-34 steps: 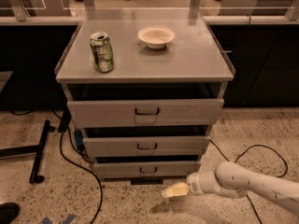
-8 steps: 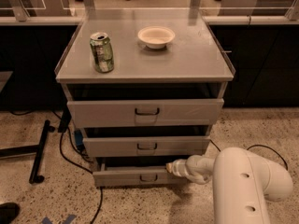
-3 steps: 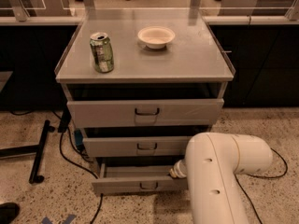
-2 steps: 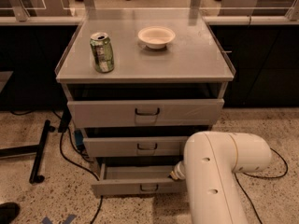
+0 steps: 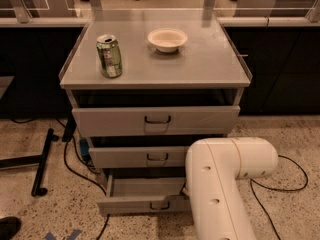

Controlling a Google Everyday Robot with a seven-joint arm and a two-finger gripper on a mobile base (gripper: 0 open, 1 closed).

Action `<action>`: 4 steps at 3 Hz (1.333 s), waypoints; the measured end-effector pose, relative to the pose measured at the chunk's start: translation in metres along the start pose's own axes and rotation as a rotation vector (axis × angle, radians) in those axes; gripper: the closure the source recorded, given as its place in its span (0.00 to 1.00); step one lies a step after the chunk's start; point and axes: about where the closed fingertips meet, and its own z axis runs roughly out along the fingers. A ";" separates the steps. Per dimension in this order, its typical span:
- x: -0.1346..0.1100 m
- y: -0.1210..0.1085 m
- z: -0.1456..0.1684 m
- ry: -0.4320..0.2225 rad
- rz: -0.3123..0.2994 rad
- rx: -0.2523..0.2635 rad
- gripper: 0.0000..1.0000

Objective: Open bottom drawer

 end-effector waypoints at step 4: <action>0.012 0.006 0.005 0.077 -0.109 -0.028 1.00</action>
Offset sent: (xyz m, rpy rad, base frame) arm -0.0099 -0.0099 -0.0242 -0.2228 0.0845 0.1508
